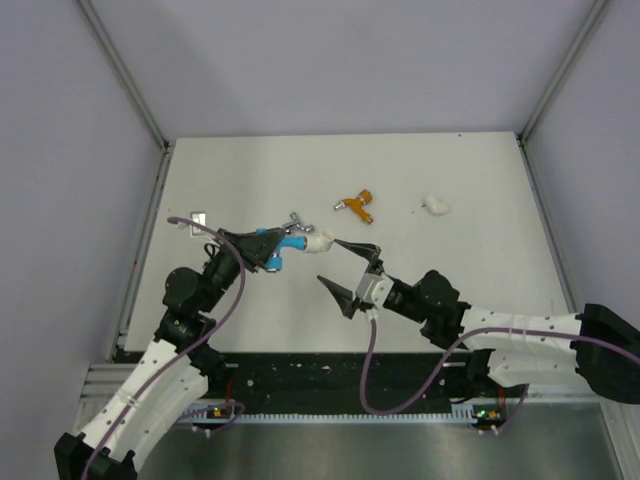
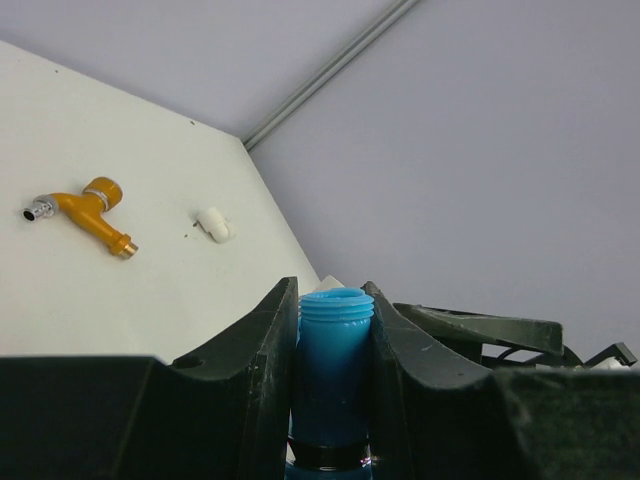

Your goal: Install the water faucets

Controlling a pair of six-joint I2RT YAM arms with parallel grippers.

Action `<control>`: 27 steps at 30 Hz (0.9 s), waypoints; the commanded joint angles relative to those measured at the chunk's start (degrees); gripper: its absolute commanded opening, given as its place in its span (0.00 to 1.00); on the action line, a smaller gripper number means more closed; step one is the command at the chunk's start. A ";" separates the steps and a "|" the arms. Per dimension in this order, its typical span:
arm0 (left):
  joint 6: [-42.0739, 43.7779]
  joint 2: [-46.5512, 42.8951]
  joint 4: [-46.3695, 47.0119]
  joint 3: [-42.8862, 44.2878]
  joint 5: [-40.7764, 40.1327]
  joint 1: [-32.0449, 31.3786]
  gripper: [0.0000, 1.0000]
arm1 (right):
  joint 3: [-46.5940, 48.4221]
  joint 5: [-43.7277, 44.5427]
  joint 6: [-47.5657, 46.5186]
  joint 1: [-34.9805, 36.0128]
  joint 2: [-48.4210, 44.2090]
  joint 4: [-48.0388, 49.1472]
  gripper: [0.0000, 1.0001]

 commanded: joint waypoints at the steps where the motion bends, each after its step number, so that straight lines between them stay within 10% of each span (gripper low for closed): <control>1: -3.13 -0.01 5.67 -0.11 -1.79 -0.12 0.00 | 2.10 4.36 -4.87 1.10 2.70 3.73 0.74; 12: -4.54 1.22 6.55 0.24 0.58 -0.03 0.00 | 2.89 6.82 -7.51 1.10 8.59 9.01 0.61; 27: -7.09 3.42 16.39 0.33 11.39 -0.12 0.00 | 4.03 1.64 -0.31 -1.98 12.20 9.37 0.68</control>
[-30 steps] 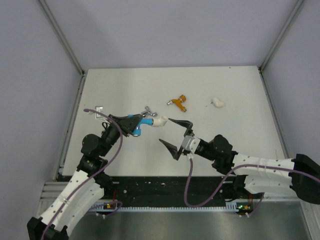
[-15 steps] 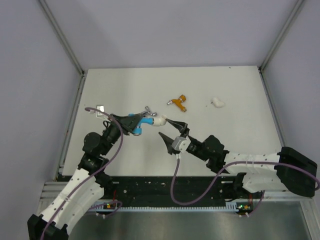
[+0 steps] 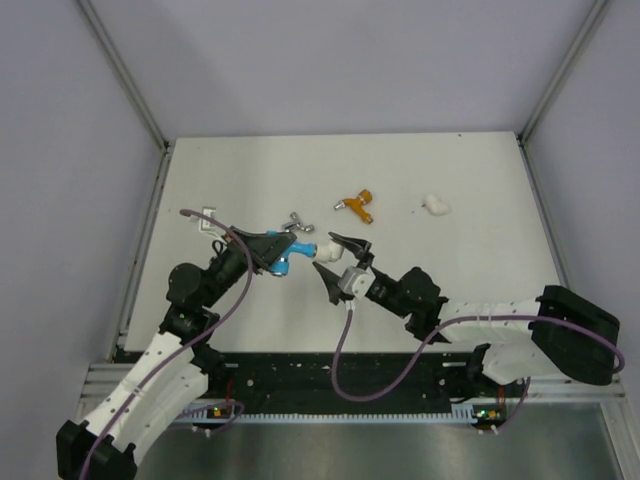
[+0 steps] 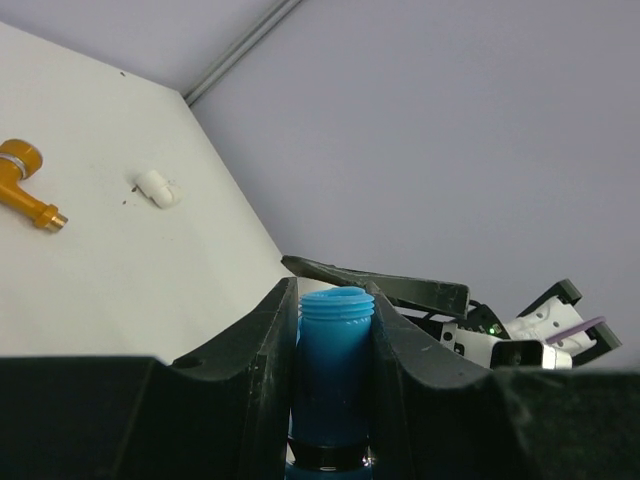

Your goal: Install the water faucets

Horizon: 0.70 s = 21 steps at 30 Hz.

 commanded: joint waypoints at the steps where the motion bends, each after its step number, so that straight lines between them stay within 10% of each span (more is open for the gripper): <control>1: -1.56 -1.23 11.10 0.35 3.65 -0.16 0.00 | 2.55 -6.08 6.69 -1.50 -1.70 -1.54 0.66; 13: 9.76 2.72 26.38 3.78 19.27 -0.16 0.00 | 10.97 -42.50 39.34 -16.85 -2.95 -14.39 0.29; 21: 21.72 0.36 32.48 2.99 28.72 -0.16 0.00 | 20.47 -58.65 67.43 -22.07 3.49 -16.56 0.34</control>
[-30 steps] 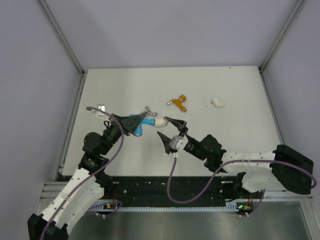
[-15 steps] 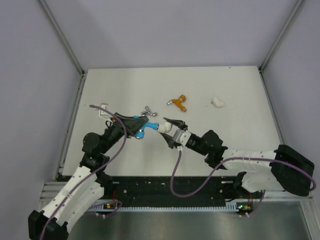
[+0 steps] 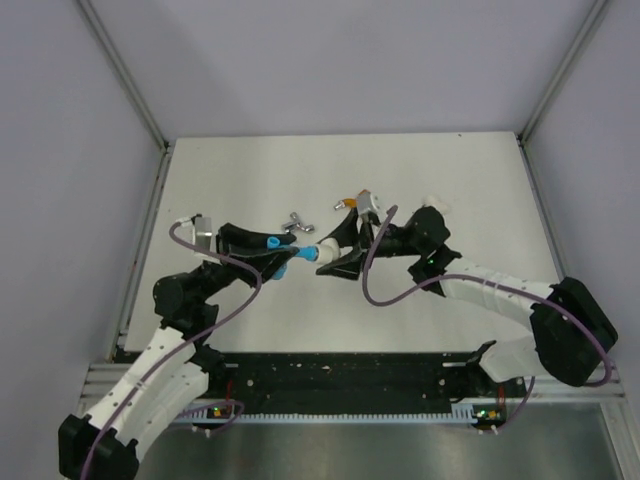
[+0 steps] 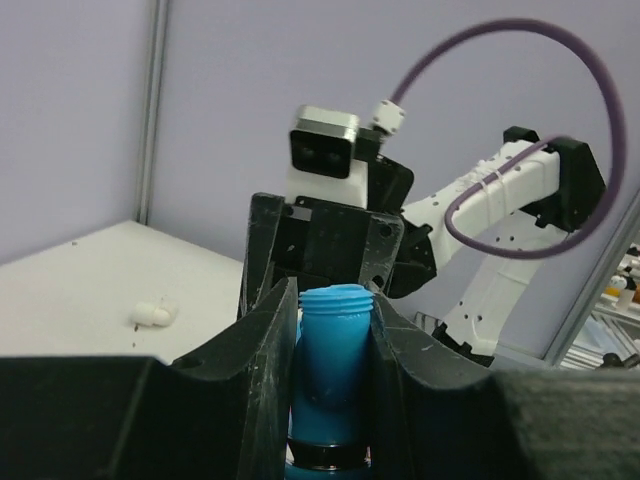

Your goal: Install the water faucets

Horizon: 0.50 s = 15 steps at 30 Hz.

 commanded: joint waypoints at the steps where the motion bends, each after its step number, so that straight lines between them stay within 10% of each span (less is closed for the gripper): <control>1: 6.62 -4.45 6.75 1.68 8.26 -1.17 0.00 | 5.31 -3.49 13.74 -1.04 -0.21 -7.01 0.44; 8: 6.12 -13.60 -8.46 -2.89 -12.38 -1.17 0.00 | 1.19 20.05 -7.96 -1.13 -11.80 -22.61 0.78; 15: -5.30 -13.62 -21.91 -1.15 -21.47 -1.17 0.00 | -16.64 32.46 -25.44 4.74 -20.08 5.92 0.81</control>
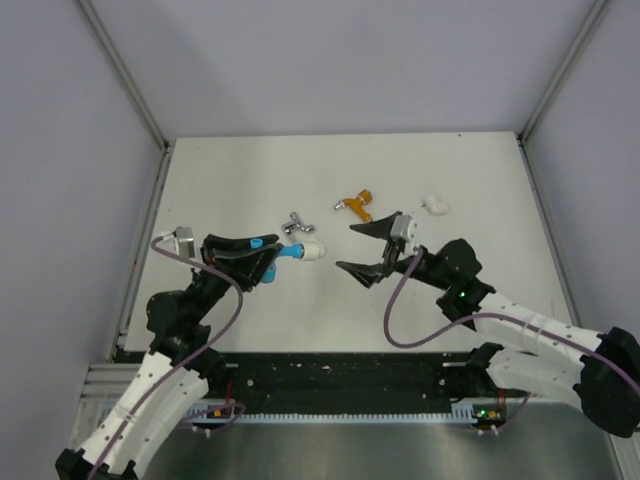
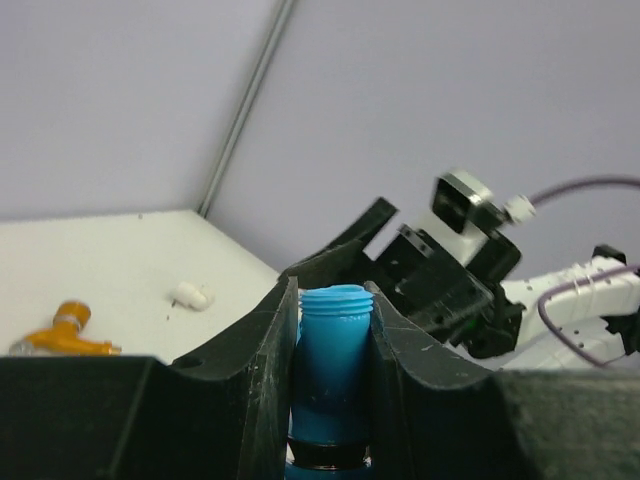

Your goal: Install the water faucets

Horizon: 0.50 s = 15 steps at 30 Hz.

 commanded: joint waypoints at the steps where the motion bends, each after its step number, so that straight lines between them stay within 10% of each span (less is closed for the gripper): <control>1: -8.41 1.08 -8.29 2.07 -7.61 -0.10 0.00 | -8.66 11.14 -17.16 6.08 -2.31 20.38 0.84; 15: -18.53 7.58 -1.54 1.99 -4.98 -0.19 0.00 | -3.05 8.61 -18.78 12.34 11.21 28.75 0.78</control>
